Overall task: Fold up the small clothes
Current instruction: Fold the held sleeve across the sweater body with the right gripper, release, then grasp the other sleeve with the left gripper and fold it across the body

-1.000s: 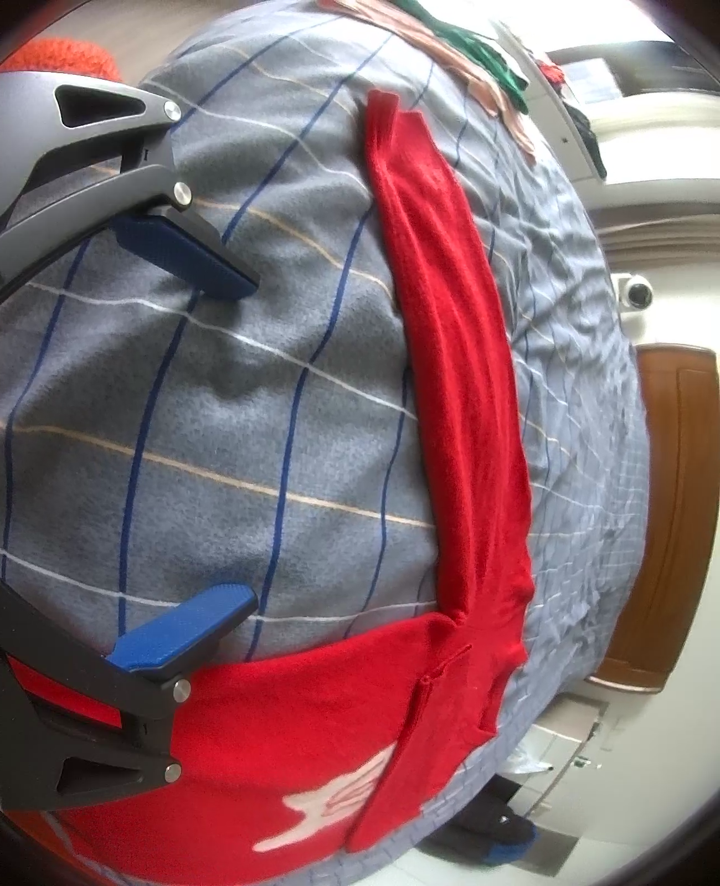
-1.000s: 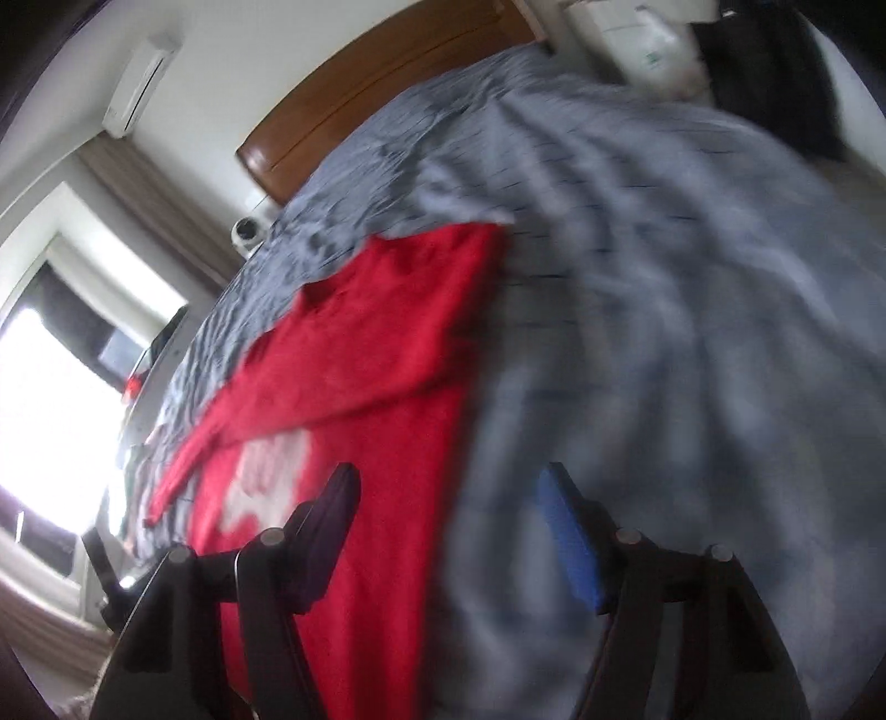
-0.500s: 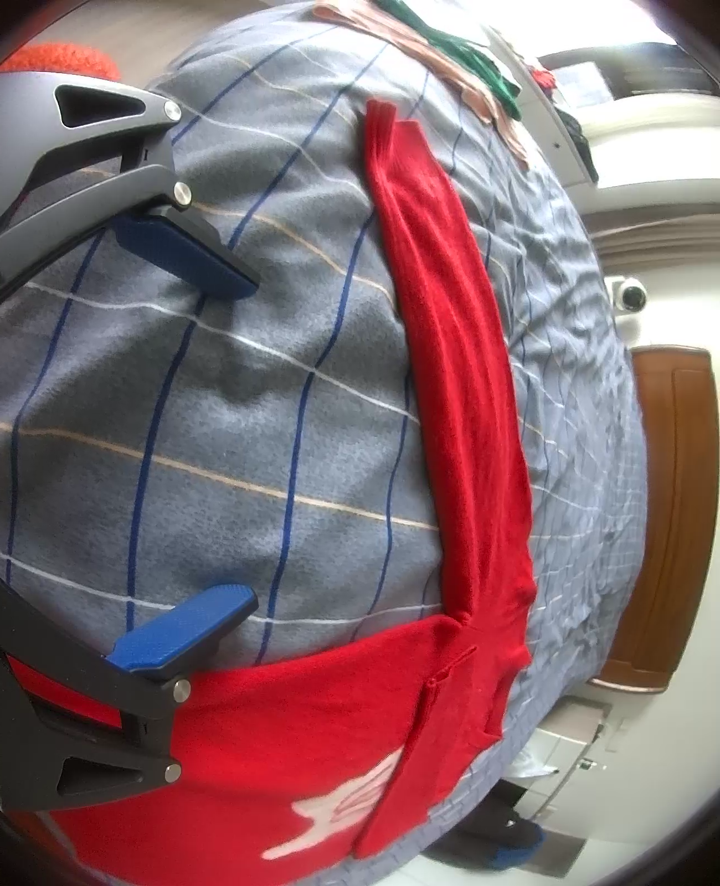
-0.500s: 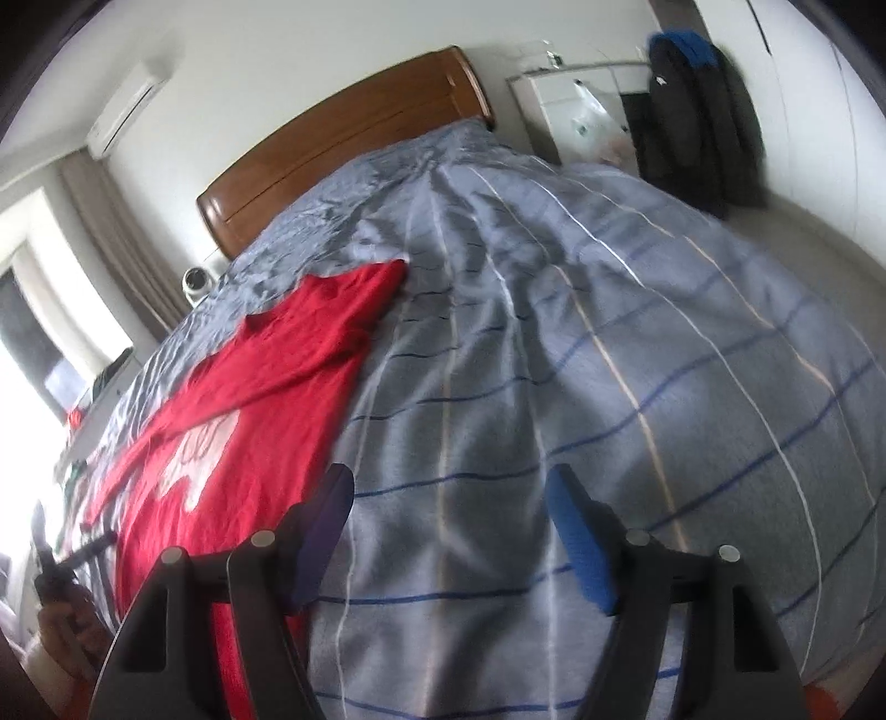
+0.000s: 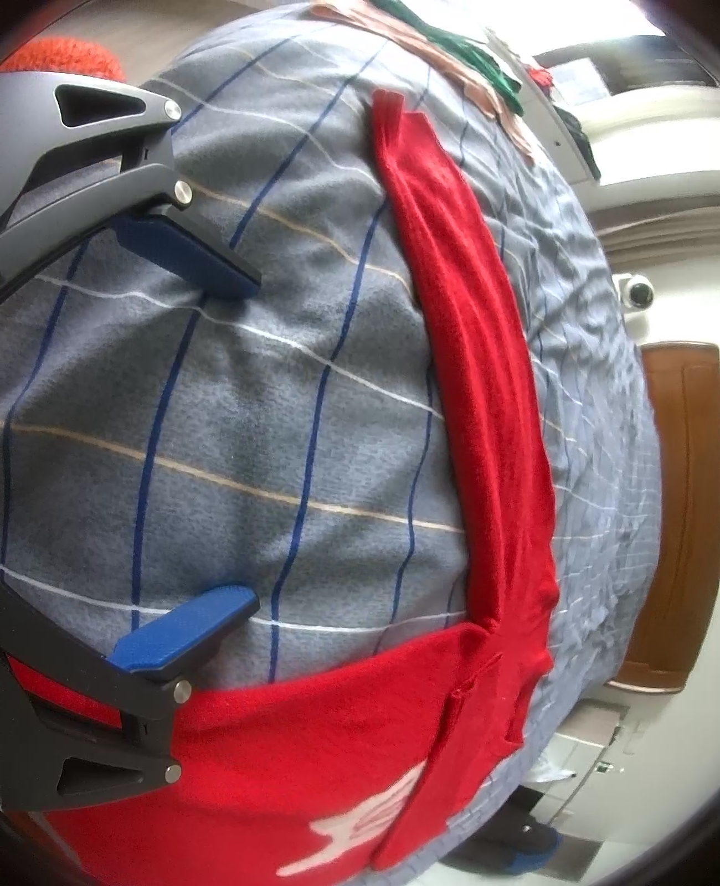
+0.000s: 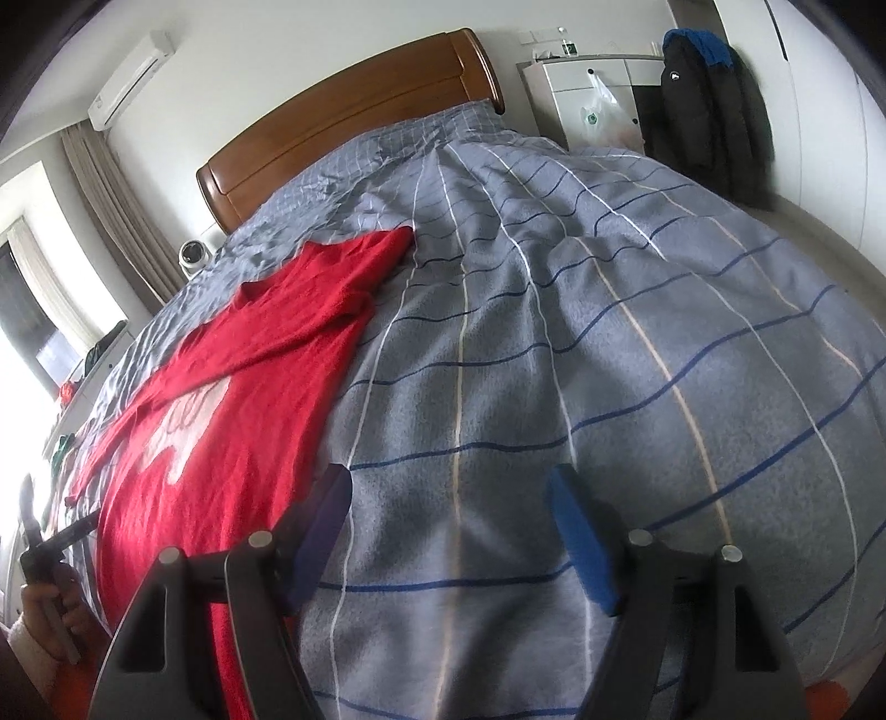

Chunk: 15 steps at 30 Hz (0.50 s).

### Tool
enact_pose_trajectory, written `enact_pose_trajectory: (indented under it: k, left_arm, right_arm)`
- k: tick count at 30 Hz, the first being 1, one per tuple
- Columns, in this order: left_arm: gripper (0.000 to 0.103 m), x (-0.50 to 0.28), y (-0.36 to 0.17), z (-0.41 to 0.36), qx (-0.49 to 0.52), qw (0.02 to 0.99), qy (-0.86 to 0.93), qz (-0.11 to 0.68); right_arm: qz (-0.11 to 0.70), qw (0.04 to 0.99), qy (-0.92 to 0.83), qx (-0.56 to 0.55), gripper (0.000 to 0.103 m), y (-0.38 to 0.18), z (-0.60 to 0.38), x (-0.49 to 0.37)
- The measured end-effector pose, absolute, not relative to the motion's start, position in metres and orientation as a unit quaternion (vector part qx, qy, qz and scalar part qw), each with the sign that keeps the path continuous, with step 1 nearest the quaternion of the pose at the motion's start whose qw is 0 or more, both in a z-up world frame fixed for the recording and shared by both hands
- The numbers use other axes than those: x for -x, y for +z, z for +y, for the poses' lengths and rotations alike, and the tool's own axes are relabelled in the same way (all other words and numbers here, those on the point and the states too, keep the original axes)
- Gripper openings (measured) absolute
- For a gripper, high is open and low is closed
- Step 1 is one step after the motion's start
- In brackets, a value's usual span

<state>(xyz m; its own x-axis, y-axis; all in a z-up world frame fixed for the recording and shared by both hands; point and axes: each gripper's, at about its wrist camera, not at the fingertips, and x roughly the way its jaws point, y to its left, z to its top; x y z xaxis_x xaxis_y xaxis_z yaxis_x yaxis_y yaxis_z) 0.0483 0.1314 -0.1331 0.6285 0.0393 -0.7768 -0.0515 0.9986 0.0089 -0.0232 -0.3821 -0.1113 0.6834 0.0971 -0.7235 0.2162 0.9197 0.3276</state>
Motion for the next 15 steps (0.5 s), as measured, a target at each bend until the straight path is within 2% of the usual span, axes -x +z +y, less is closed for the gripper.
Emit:
enact_pose_trajectory:
  k: [7, 15]
  left_arm:
    - [0.103, -0.0521, -0.1353, 0.1357, 0.025, 0.9, 0.015, 0.435]
    - [0.103, -0.0466, -0.135, 0.1268, -0.009, 0.903, 0.023, 0.429]
  right_arm:
    - [0.398, 0.895, -0.035, -0.197, 0.073, -0.1123, -0.3815, 0.0221]
    - [0.398, 0.895, -0.035, -0.195, 0.074, -0.1133, -0.3809, 0.0217]
